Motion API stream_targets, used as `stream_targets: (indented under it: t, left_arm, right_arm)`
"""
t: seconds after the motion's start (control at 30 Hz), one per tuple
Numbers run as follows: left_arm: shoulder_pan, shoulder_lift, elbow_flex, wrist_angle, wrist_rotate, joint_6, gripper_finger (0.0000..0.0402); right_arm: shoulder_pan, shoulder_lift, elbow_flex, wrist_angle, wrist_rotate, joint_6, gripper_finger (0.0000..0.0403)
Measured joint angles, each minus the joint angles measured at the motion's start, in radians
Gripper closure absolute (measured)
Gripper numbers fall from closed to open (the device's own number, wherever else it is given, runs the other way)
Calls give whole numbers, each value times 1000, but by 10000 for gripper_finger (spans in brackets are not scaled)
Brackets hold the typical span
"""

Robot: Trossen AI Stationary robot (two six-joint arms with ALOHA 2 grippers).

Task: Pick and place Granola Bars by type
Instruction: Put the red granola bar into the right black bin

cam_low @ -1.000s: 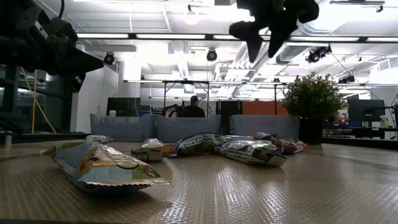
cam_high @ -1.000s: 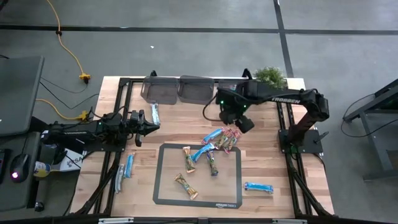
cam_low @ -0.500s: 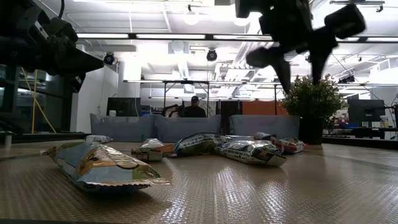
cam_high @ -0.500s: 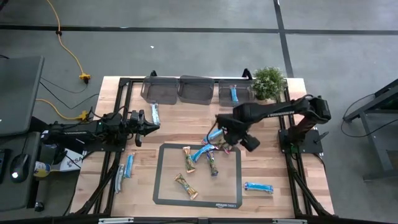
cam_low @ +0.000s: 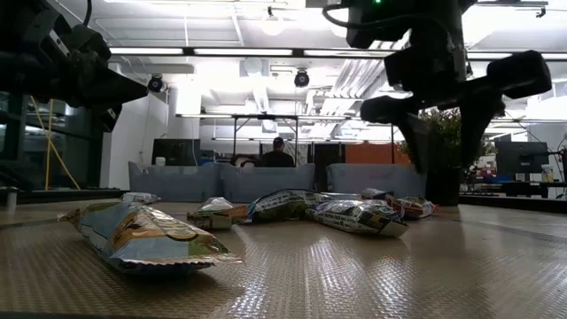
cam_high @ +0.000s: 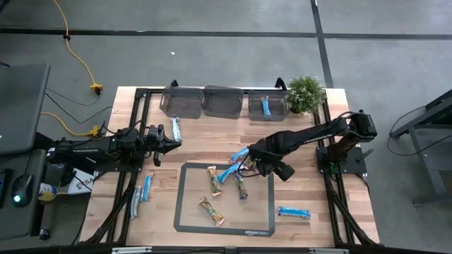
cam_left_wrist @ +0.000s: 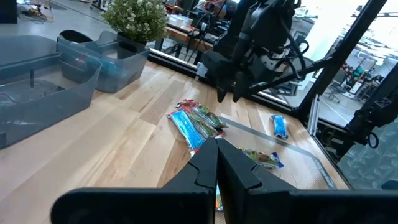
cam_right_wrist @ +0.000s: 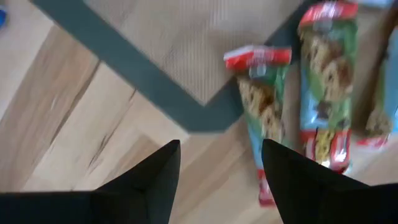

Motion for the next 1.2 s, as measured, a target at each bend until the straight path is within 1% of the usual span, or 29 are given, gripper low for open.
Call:
stream_targets:
  t: [0.1, 0.17, 0.23, 0.33, 0.47, 0.57, 0.67, 0.77, 0.93, 1.2]
  left_arm:
    - [0, 0, 0, 0, 0, 0, 401]
    - [0, 0, 0, 0, 0, 0, 401]
    - [0, 0, 0, 0, 0, 0, 401]
    - [0, 0, 0, 0, 0, 0, 401]
    - [0, 0, 0, 0, 0, 0, 401]
    - [0, 0, 0, 0, 0, 0, 401]
    - [0, 0, 0, 0, 0, 0, 401]
    - [0, 0, 0, 0, 0, 0, 401]
    - [0, 0, 0, 0, 0, 0, 401]
    - [0, 0, 0, 0, 0, 0, 401]
  right_arm:
    - [8, 0, 0, 75, 5, -23, 192]
    - [14, 0, 0, 124, 30, -29, 192]
    - [18, 0, 0, 144, 47, -46, 192]
    - [18, 0, 0, 174, 36, -73, 192]
    - [18, 0, 0, 159, 34, -95, 192]
    - [18, 0, 0, 158, 62, -102, 192]
    - [16, 8, 0, 159, 64, -102, 192]
    - [16, 32, 0, 148, 67, -102, 192]
    - [11, 75, 0, 155, 113, -94, 192]
    - [-14, 132, 0, 143, 107, -61, 192]
